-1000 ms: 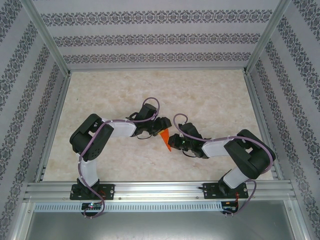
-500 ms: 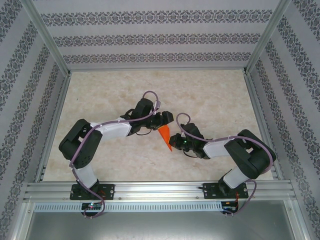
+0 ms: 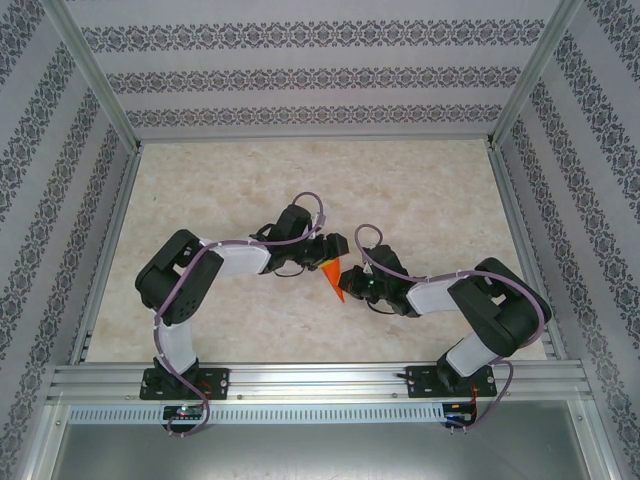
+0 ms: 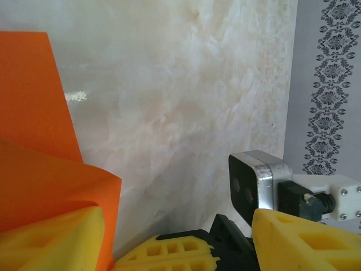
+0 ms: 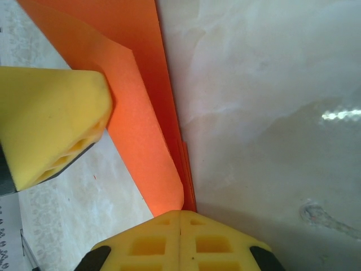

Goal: Fold a paper plane with a square sheet of paper (pick it up from the middle)
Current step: Fold the wing for the fifth time at the center of the table.

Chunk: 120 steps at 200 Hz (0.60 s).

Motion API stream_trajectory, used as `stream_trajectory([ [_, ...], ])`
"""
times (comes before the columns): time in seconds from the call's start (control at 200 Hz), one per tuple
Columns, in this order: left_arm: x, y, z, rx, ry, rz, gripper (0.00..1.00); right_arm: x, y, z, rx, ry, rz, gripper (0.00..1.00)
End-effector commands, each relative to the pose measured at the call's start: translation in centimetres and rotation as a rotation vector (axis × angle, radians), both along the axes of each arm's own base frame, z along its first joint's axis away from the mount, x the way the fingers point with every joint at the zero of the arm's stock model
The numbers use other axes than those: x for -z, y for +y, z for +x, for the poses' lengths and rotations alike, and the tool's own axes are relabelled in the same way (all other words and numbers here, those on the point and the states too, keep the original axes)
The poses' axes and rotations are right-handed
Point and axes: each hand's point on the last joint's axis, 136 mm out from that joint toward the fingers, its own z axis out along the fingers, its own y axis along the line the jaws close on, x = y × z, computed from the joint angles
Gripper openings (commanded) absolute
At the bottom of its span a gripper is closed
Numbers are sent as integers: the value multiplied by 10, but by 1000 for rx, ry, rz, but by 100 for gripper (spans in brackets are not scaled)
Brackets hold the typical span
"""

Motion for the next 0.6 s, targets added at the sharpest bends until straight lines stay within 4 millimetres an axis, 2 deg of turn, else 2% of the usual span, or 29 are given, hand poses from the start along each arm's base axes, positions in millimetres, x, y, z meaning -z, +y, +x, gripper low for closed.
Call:
stream_trajectory([
  [0.0,7,-11,1,18,-4,-20,70,31,-18,-16,25,112,-96,0],
  [0.16,31,-5,1,1,33,35,70,27,-18,-16,11,109,-105,0],
  [0.29,42,1,-2,-14,59,78,69,21,-15,-18,-17,109,-104,5],
  [0.455,46,4,-4,-18,72,97,69,11,-13,-24,-46,104,-88,14],
  [0.594,46,4,-4,-16,73,106,69,-1,-7,-30,-106,92,-74,16],
])
